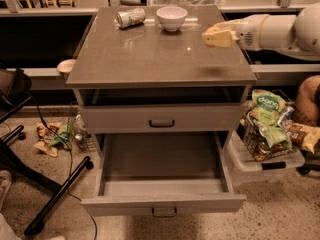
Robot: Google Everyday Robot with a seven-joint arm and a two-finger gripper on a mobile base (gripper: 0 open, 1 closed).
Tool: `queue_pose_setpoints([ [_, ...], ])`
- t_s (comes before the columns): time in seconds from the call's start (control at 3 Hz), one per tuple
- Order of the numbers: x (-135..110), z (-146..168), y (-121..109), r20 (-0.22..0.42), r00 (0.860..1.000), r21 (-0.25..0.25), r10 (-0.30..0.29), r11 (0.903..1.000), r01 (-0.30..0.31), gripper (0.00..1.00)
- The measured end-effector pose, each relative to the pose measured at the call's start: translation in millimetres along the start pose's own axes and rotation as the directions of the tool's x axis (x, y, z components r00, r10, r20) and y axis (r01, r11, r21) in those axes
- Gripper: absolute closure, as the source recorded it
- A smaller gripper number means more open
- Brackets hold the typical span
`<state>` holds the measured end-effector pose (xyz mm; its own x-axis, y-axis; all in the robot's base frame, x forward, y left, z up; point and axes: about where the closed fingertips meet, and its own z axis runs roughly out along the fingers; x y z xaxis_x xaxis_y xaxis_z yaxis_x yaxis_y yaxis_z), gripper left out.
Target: Pick orange from middle drawer and place on counter
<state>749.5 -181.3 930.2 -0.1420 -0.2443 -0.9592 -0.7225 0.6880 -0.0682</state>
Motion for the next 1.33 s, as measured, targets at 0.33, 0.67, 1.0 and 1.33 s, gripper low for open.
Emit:
queue_pose_setpoints([
  [0.33,14.3,35.6,-4.5,-0.001,0.998,-0.023,0.066,0.9976,-0.066,1.00],
  [0.67,30.7,62.3,-5.4,-0.003,0.993,-0.048,0.119,0.9917,-0.119,1.00],
  [1.0,47.3,82.2,-4.3,-0.006,0.986,-0.070,0.164,0.9840,-0.164,0.82],
  [1.33,58.4,93.2,-4.7,-0.008,0.981,-0.085,0.192,0.9776,-0.192,0.59],
])
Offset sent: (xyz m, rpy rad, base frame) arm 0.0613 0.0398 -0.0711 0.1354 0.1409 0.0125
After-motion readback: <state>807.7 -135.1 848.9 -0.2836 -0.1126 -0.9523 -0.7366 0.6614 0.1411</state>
